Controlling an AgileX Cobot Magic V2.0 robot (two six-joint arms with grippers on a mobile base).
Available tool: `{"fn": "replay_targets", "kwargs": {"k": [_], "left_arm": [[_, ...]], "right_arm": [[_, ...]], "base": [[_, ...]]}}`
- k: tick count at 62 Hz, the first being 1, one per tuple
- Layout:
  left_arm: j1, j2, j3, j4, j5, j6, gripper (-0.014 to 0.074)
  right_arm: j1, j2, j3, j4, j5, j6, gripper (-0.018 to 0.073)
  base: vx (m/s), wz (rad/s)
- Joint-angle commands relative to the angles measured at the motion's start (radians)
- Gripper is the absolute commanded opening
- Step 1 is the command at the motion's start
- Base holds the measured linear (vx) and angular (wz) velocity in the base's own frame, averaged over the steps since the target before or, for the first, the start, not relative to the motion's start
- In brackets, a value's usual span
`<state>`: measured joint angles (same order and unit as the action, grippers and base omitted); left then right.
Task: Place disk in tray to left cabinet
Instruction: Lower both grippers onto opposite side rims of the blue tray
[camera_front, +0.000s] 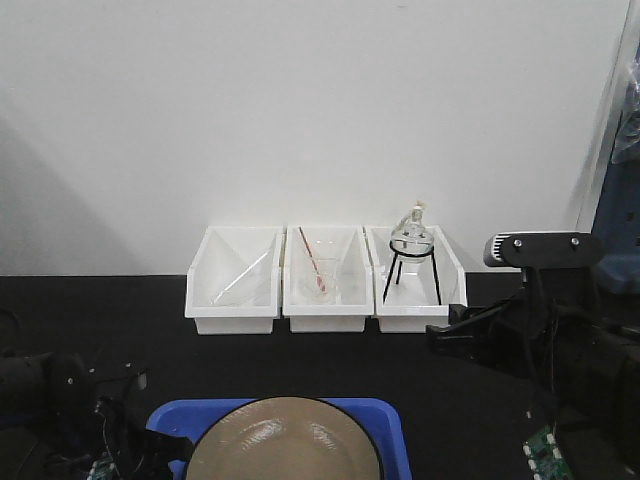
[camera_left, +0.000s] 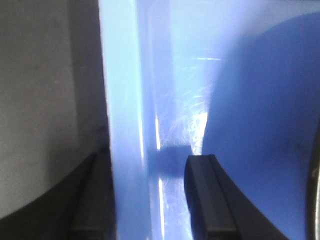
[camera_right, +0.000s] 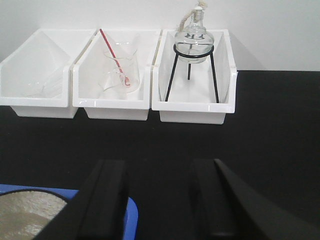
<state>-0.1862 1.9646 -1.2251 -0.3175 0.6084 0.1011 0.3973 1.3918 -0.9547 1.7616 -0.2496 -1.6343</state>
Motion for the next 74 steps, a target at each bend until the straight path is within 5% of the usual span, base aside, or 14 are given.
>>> {"fn": "replay_targets", "kwargs": {"k": [1,12,18,23,32,41,54,74], "left_arm": [[-0.011,-0.038,-0.019,-0.034,0.037,-0.015,0.0417],[-0.011,-0.038,-0.019,-0.034,0.045,-0.015,0.0417],[-0.011,-0.038,-0.019,-0.034,0.051,-0.015,0.0417],[-0.011,-0.038,-0.019,-0.034,0.052,-0.015,0.0417],[-0.011,-0.038,-0.019,-0.034,0.054,-0.015,0.0417],[-0.011,-0.038,-0.019,-0.033,0.05,-0.006,0.0417],[-0.011,-0.038,-0.019,-0.033,0.046,-0.006,0.0417],[-0.011,-0.038,-0.019,-0.033,0.046,-0.006,0.0417]], "right_arm": [[-0.036,-0.038,-0.029,0.022,0.055,0.075,0.029],[-0.189,-0.018,-0.029,0.012,0.458,0.273,0.0211],[-0.304,0.038,-0.043,-0.149,0.82,0.433,0.0201],[-0.353,0.121,-0.103,-0.501,0.983,0.665,0.0202],[-0.297,0.207,-0.197,-1.126,0.937,1.04,0.0221],[-0.184,0.236,-0.219,-1.464,0.856,1.286,0.0279],[-0.081,0.271,-0.219,-1.548,0.769,1.389,0.0412],[-0.069,0.387,-0.219,-1.544,0.728,1.474,0.0475]], "base": [[0.0,0.0],[0.0,0.0],[0.0,0.0],[0.0,0.0],[0.0,0.0],[0.0,0.0],[0.0,0.0],[0.0,0.0]]}}
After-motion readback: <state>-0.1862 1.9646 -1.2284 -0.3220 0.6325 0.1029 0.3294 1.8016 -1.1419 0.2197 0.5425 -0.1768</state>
